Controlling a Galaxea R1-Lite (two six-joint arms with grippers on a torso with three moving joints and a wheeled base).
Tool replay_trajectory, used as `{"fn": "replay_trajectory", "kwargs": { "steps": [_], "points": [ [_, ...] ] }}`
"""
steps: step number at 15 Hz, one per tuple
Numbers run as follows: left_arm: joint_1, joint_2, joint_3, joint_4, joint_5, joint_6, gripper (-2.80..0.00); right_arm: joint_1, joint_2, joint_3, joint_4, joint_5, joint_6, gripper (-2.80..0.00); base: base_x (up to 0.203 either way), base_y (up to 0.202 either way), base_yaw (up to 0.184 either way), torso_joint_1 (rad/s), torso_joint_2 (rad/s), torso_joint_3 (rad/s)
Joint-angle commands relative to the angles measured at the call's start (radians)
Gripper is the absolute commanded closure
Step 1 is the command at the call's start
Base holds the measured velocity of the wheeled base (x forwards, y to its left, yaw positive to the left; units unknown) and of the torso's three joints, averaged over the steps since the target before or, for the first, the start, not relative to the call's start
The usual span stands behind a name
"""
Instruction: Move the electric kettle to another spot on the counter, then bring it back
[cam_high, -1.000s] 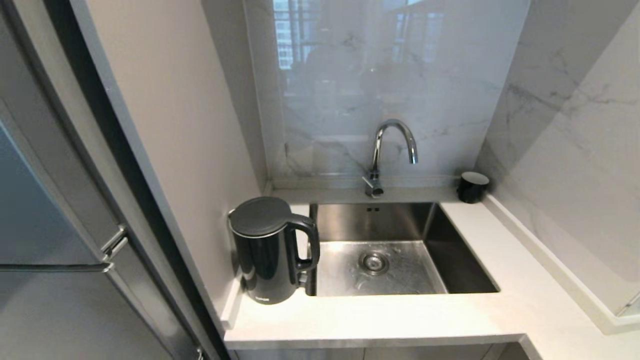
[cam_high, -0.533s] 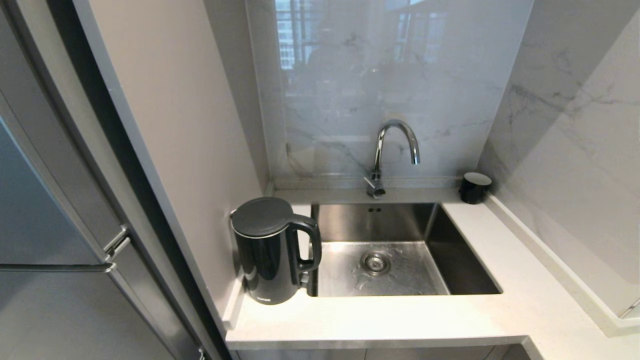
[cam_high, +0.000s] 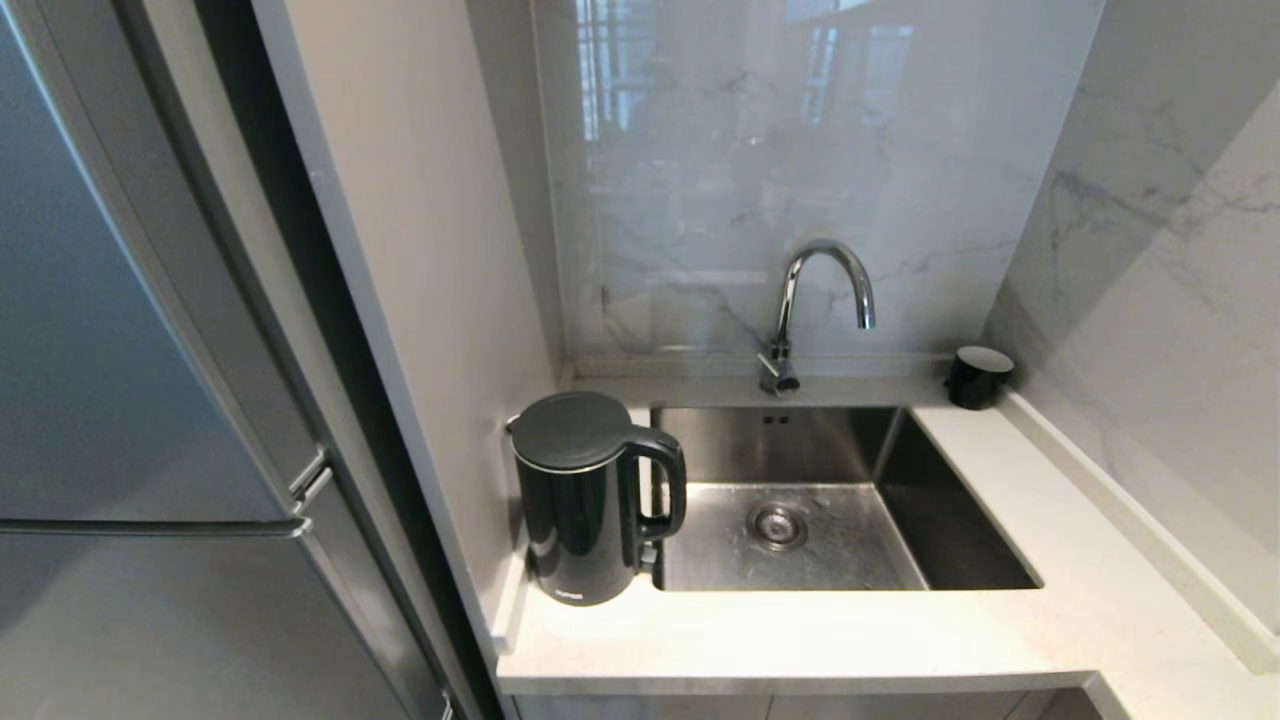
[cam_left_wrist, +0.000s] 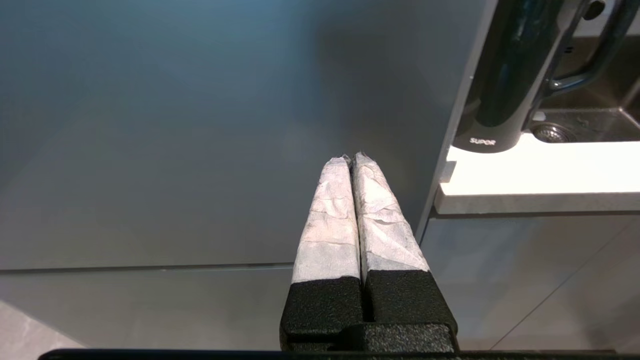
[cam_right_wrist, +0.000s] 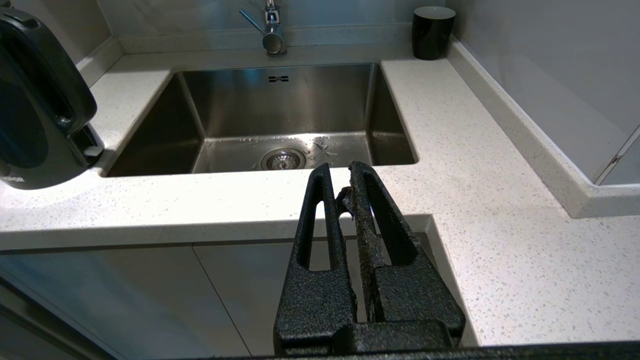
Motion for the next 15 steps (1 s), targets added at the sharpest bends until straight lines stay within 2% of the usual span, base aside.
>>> {"fn": "replay_trajectory", "kwargs": {
  "steps": [1, 15],
  "points": [
    [0.002, 0.0, 0.0, 0.0, 0.0, 0.0, 0.0, 0.001, 0.0, 0.0, 0.0, 0.0, -0.001, 0.0, 0.0, 0.081, -0.003, 0.0, 0.0, 0.0],
    [0.002, 0.0, 0.0, 0.001, -0.001, 0.002, 0.0, 0.001, 0.0, 0.0, 0.001, 0.0, -0.001, 0.0, 0.0, 0.0, 0.0, -0.012, 0.03, 0.015]
  ]
}}
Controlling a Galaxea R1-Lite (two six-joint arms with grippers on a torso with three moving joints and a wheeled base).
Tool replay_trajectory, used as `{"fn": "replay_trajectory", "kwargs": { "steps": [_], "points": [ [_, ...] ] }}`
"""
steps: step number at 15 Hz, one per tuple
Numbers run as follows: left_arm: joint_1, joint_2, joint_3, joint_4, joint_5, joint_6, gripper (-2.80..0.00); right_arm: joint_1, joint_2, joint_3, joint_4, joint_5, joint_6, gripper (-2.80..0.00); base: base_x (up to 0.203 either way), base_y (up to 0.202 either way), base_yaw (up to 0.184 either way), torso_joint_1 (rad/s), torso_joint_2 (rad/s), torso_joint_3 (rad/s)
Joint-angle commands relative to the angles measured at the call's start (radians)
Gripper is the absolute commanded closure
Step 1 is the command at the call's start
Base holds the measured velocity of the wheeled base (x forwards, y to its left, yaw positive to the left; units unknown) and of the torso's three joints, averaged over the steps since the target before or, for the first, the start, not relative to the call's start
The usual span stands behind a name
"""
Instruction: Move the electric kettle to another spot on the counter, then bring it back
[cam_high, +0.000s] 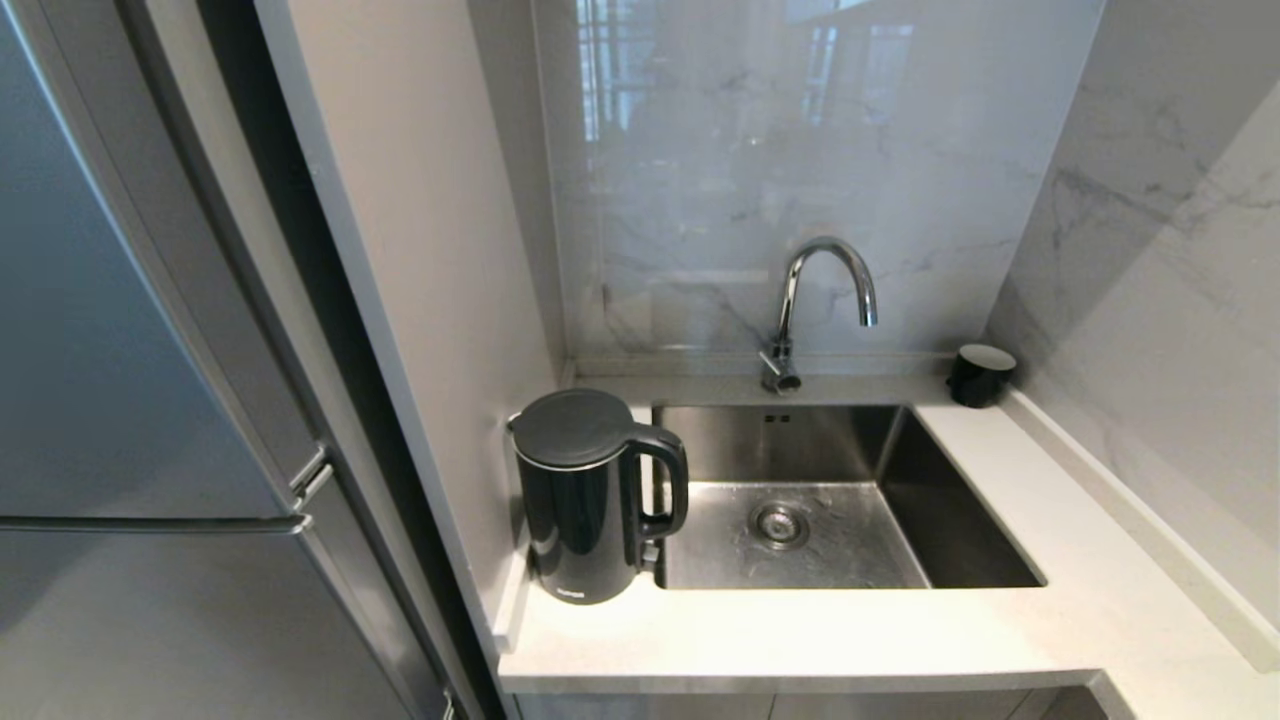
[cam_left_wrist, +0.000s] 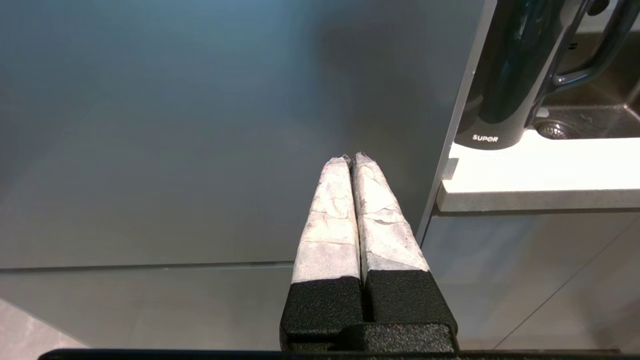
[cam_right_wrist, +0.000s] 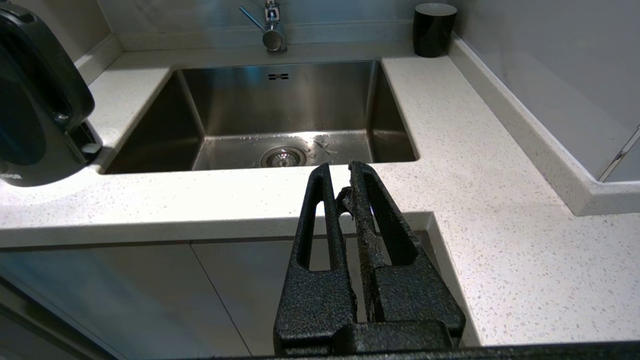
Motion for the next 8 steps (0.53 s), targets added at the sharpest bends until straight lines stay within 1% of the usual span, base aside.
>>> {"fn": "replay_trajectory", "kwargs": {
  "steps": [1, 5, 8],
  "points": [
    [0.0, 0.001, 0.0, 0.002, 0.001, -0.001, 0.0, 0.0, 0.0, 0.0, -0.001, 0.0, 0.0, 0.0, 0.0, 0.0, 0.0, -0.088, 0.22, 0.122],
    [0.0, 0.0, 0.0, 0.002, -0.001, 0.0, 0.0, 0.0, 0.0, 0.0, 0.0, 0.0, 0.0, 0.0, 0.0, 0.0, 0.0, -0.098, 0.23, 0.13],
    [0.0, 0.001, 0.0, 0.002, -0.001, 0.001, 0.0, 0.0, 0.0, 0.0, 0.0, 0.0, 0.0, 0.0, 0.0, 0.0, 0.0, -0.128, 0.31, 0.175]
  ]
}}
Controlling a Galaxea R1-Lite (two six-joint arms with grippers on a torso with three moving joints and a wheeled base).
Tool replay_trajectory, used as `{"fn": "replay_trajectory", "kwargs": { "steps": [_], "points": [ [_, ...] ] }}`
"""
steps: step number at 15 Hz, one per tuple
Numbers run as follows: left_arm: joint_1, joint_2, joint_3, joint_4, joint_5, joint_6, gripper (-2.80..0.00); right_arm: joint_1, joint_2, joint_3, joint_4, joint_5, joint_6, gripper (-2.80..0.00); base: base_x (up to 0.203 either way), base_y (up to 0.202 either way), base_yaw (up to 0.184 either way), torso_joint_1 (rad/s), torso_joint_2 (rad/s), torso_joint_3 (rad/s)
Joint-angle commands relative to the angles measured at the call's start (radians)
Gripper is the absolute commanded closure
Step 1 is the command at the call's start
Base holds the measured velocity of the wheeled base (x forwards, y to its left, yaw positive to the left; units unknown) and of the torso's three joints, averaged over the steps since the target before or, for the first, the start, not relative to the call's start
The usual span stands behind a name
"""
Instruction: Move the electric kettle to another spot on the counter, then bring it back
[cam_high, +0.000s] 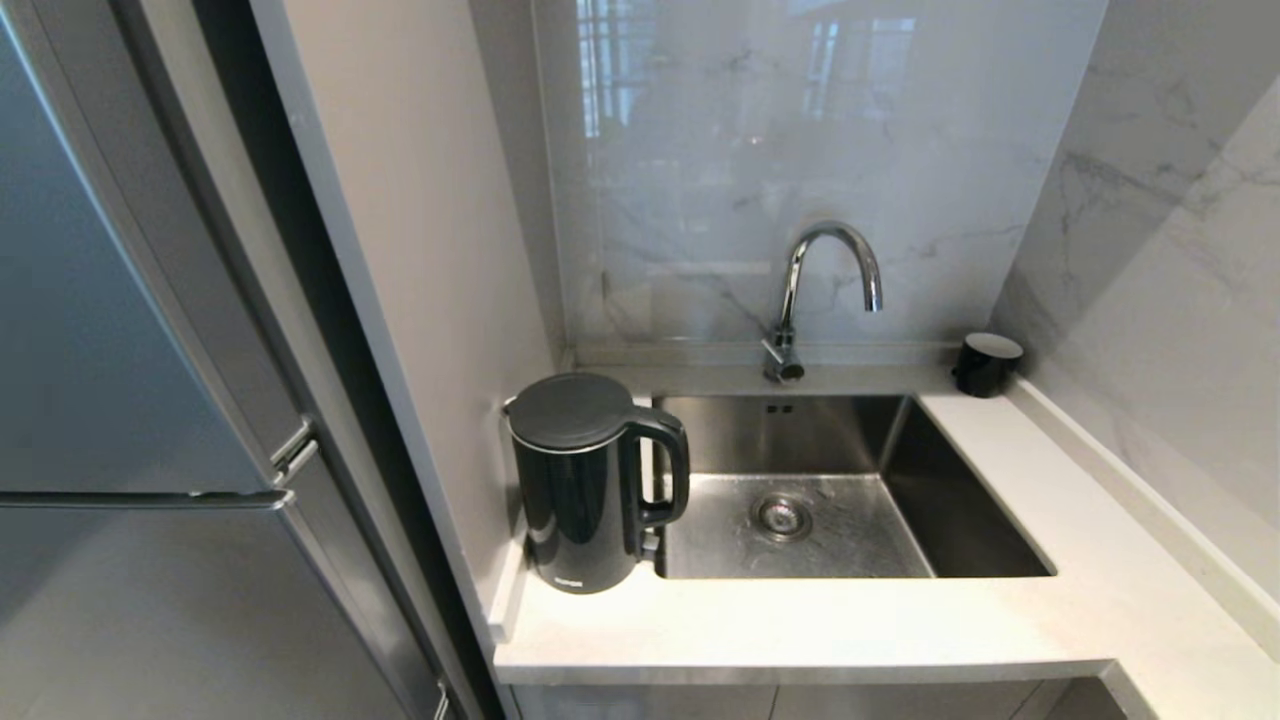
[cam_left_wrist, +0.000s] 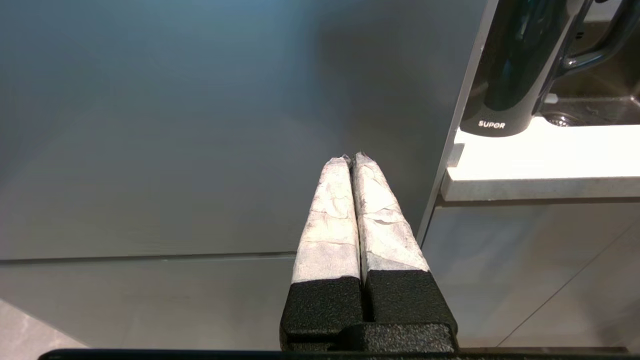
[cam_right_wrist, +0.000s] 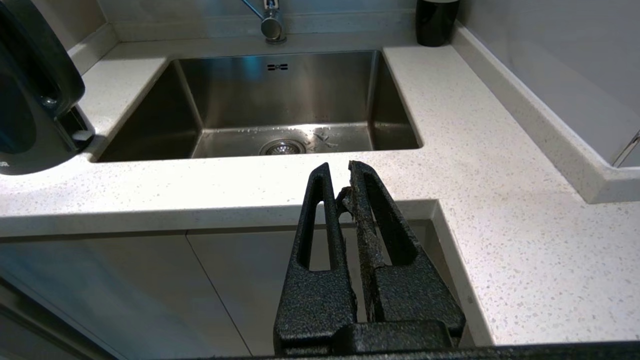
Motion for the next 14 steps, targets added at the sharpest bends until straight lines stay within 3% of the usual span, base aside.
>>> {"fn": "replay_trajectory", "kwargs": {
  "steps": [1, 14],
  "points": [
    [0.0, 0.0, 0.0, 0.001, 0.0, 0.001, 0.0, 0.0, 0.0, 0.0, 0.0, 0.0, -0.001, 0.0, 0.0, 0.0, 0.0, -0.135, 0.34, 0.185],
    [-0.001, 0.001, 0.0, 0.001, 0.0, 0.001, 0.0, 0.0, 0.0, 0.0, 0.0, 0.0, 0.001, 0.0, 0.0, 0.0, 0.0, -0.132, 0.33, 0.195]
  ]
}}
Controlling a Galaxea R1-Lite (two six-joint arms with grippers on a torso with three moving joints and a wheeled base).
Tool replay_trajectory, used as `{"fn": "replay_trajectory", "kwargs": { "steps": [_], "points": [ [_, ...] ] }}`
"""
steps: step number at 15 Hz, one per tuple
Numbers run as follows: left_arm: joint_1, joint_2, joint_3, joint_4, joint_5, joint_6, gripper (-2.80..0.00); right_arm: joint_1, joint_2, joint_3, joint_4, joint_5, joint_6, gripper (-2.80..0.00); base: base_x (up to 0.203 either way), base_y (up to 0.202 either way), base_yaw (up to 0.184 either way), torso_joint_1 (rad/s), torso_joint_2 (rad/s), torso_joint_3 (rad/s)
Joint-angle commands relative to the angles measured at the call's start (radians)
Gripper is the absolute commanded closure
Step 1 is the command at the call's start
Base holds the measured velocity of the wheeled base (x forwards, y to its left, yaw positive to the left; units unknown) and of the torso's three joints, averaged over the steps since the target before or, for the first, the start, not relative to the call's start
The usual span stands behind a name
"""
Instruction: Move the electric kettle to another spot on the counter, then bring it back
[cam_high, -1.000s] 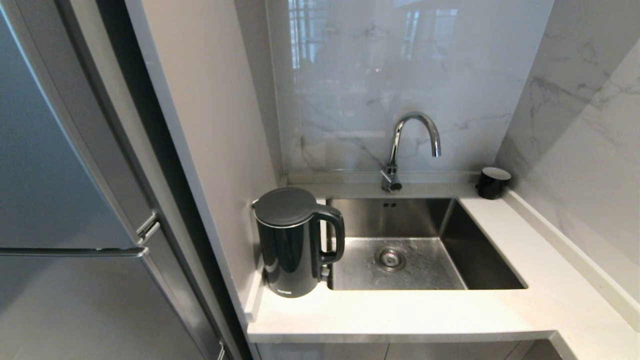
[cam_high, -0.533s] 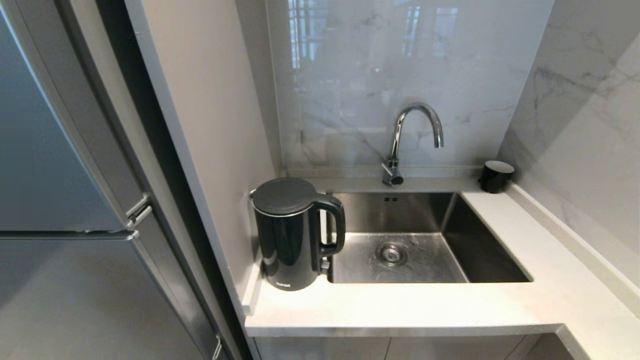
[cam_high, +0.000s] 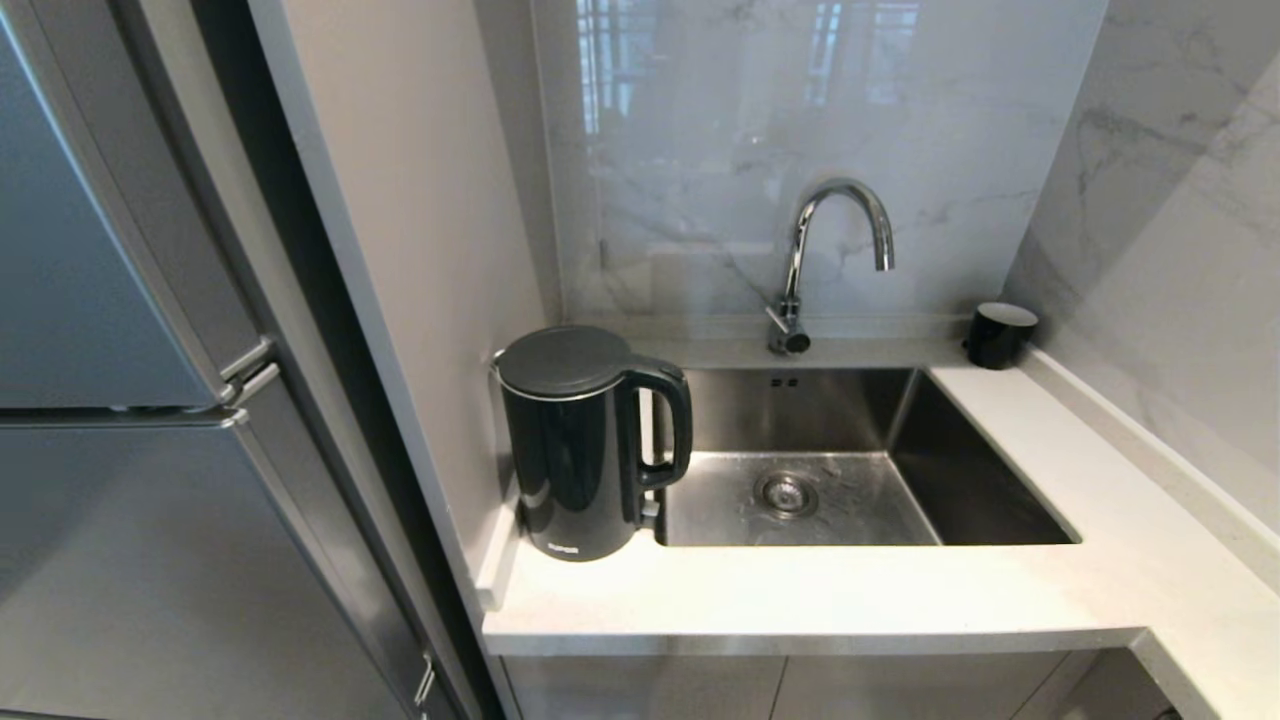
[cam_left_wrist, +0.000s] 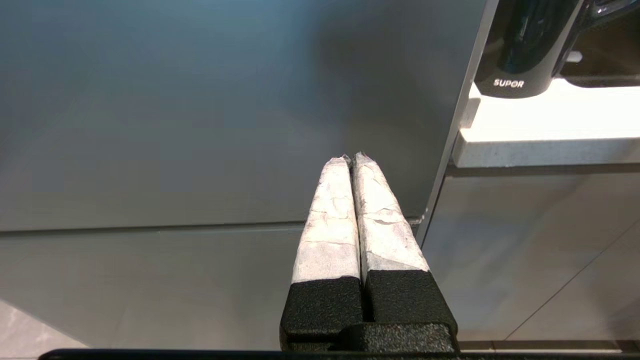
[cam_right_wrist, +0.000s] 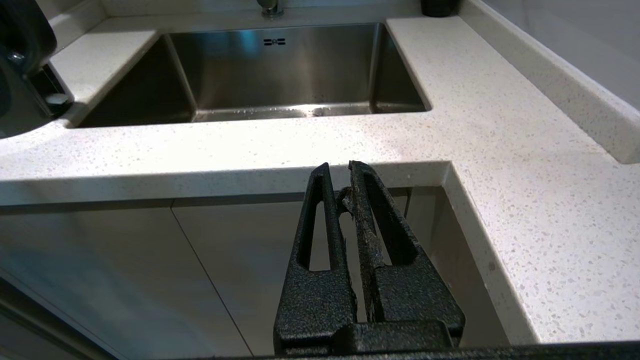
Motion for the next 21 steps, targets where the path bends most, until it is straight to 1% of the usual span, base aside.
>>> {"fn": "replay_trajectory", "kwargs": {
  "steps": [1, 8, 15, 21],
  "points": [
    [0.0, 0.0, 0.0, 0.0, 0.0, 0.001, 0.0, 0.0, 0.0, 0.0, 0.0, 0.0, 0.0, 0.0, 0.0, 0.0, 0.0, -0.13, 0.34, 0.21],
    [0.0, 0.001, 0.0, 0.0, 0.0, -0.001, 0.0, 0.0, 0.0, 0.0, 0.0, 0.0, 0.0, 0.0, 0.0, 0.0, 0.0, -0.138, 0.39, 0.245],
    [0.0, 0.001, 0.0, 0.0, 0.0, -0.001, 0.0, 0.0, 0.0, 0.0, 0.0, 0.0, 0.0, 0.0, 0.0, 0.0, 0.0, -0.163, 0.53, 0.364],
    [0.0, 0.001, 0.0, 0.0, 0.0, -0.001, 0.0, 0.0, 0.0, 0.0, 0.0, 0.0, 0.0, 0.0, 0.0, 0.0, 0.0, -0.107, 0.49, 0.383]
  ]
}}
